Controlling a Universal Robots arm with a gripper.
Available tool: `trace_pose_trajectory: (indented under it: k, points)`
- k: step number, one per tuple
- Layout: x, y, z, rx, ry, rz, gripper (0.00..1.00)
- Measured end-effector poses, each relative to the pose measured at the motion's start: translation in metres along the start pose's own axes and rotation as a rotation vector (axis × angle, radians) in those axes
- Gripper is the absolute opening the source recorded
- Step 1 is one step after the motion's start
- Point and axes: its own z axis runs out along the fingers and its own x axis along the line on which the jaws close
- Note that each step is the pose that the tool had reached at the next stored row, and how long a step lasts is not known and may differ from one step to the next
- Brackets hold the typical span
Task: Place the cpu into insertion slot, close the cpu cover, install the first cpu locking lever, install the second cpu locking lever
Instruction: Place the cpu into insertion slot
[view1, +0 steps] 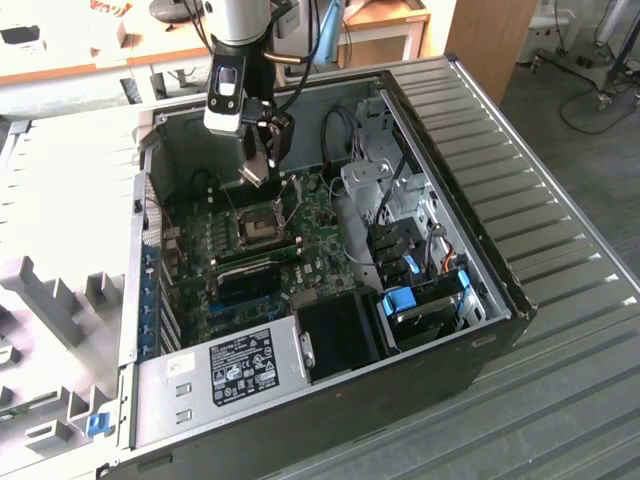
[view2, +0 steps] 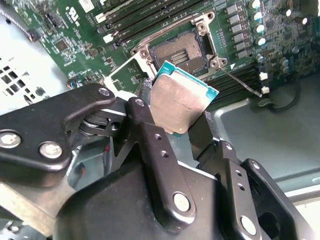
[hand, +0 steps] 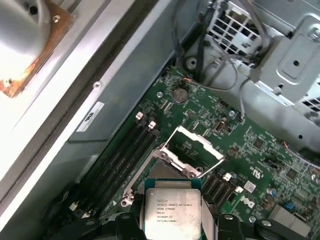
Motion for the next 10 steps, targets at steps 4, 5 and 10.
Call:
trace_pose_trajectory:
  k: [4,5,10]
  points:
    - [0.0000,0.0000,0.0000,0.0000,-0.0001,0.001,0.54]
    - [0.0000,0.0000,0.0000,0.0001,-0.0001,0.001,0.54]
    - [0.0000,0.0000,0.0002,-0.0006,-0.0028,0.031,0.54]
